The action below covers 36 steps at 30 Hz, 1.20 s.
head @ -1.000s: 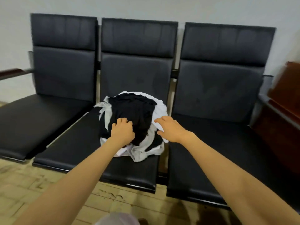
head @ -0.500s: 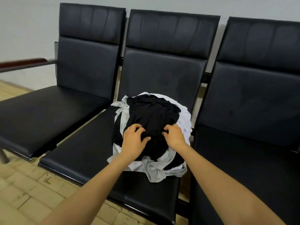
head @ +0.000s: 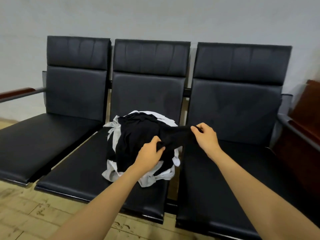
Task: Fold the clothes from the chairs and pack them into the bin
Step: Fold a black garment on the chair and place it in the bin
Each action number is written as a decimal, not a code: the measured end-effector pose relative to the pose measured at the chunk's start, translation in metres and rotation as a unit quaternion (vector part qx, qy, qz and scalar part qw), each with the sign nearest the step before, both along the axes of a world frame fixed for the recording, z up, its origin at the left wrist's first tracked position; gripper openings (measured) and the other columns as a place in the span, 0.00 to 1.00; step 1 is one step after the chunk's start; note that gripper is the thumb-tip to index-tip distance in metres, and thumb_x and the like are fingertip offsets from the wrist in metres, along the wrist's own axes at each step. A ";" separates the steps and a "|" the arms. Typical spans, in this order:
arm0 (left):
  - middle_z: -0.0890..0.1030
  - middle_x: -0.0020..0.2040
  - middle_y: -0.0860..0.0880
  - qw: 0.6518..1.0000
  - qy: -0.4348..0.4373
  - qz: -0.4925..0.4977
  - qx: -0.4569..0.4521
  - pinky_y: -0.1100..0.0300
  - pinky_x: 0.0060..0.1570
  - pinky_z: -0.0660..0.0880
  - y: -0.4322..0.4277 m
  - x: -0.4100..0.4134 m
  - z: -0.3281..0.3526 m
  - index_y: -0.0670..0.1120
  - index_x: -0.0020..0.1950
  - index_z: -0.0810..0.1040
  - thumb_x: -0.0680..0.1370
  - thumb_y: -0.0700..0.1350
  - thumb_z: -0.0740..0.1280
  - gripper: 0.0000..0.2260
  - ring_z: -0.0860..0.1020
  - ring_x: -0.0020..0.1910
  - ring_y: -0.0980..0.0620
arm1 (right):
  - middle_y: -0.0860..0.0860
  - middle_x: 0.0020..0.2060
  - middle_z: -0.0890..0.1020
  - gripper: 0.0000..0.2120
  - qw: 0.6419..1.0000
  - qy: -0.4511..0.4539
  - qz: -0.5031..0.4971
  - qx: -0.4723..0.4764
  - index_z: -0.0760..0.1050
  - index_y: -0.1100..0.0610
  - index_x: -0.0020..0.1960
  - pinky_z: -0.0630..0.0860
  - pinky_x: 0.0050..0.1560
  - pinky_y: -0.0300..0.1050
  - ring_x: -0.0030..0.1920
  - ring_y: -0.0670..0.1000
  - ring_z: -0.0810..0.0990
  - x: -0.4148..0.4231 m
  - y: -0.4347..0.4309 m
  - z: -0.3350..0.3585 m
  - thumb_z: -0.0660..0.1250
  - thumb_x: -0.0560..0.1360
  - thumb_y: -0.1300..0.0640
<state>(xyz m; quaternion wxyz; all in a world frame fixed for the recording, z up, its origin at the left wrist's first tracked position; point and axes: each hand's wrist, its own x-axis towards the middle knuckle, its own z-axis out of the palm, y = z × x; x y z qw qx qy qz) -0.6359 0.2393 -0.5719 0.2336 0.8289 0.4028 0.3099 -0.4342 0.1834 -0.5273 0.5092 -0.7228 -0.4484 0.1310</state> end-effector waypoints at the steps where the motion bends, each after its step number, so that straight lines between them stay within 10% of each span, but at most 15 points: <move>1: 0.75 0.34 0.49 1.000 0.011 -0.025 -0.004 0.46 0.37 0.75 -0.012 0.012 0.000 0.47 0.51 0.69 0.80 0.46 0.64 0.05 0.77 0.34 0.45 | 0.51 0.41 0.78 0.12 1.000 -0.017 -0.012 -0.017 0.76 0.60 0.48 0.69 0.40 0.42 0.42 0.48 0.75 0.013 -0.016 -0.001 0.64 0.79 0.51; 10: 0.78 0.46 0.51 0.963 0.034 -0.245 -0.105 0.57 0.48 0.73 -0.146 0.129 -0.023 0.47 0.59 0.72 0.80 0.47 0.65 0.10 0.77 0.44 0.56 | 0.51 0.39 0.78 0.12 0.943 -0.186 -0.148 -0.234 0.75 0.56 0.49 0.73 0.42 0.46 0.41 0.52 0.78 0.117 -0.149 -0.038 0.63 0.79 0.47; 14: 0.79 0.61 0.49 0.899 0.187 -0.381 -0.111 0.56 0.57 0.75 -0.186 0.152 -0.033 0.51 0.67 0.73 0.78 0.59 0.63 0.20 0.77 0.57 0.52 | 0.54 0.45 0.80 0.13 0.900 -0.208 -0.138 -0.357 0.76 0.58 0.48 0.76 0.49 0.49 0.48 0.56 0.79 0.144 -0.190 -0.062 0.63 0.79 0.48; 18: 0.81 0.53 0.53 0.947 0.178 -0.251 -0.092 0.51 0.52 0.76 -0.163 0.146 -0.056 0.53 0.56 0.79 0.79 0.59 0.62 0.14 0.78 0.52 0.52 | 0.55 0.53 0.77 0.13 0.897 -0.181 -0.046 -0.400 0.78 0.58 0.53 0.75 0.57 0.51 0.54 0.57 0.77 0.151 -0.199 -0.092 0.66 0.77 0.49; 24: 0.68 0.68 0.48 0.945 0.297 -0.129 -0.044 0.52 0.65 0.65 -0.124 0.126 -0.097 0.49 0.71 0.68 0.80 0.57 0.60 0.22 0.65 0.68 0.46 | 0.53 0.60 0.74 0.14 0.923 -0.185 0.096 -0.324 0.74 0.54 0.65 0.70 0.62 0.44 0.61 0.53 0.74 0.122 -0.153 -0.125 0.63 0.79 0.55; 32: 0.48 0.78 0.47 0.889 0.362 -0.263 -0.096 0.43 0.75 0.42 -0.119 0.143 -0.100 0.54 0.77 0.55 0.75 0.60 0.67 0.36 0.44 0.77 0.44 | 0.48 0.75 0.61 0.22 0.899 -0.210 0.177 -0.343 0.61 0.50 0.75 0.56 0.75 0.51 0.76 0.51 0.56 0.102 -0.083 -0.144 0.55 0.83 0.50; 36: 0.56 0.77 0.51 0.890 0.335 -0.303 -0.064 0.46 0.75 0.48 -0.120 0.146 -0.099 0.53 0.76 0.60 0.74 0.60 0.68 0.34 0.51 0.76 0.47 | 0.45 0.77 0.52 0.25 0.848 -0.272 0.121 -0.438 0.51 0.46 0.78 0.55 0.74 0.56 0.76 0.54 0.50 0.116 -0.080 -0.143 0.48 0.83 0.44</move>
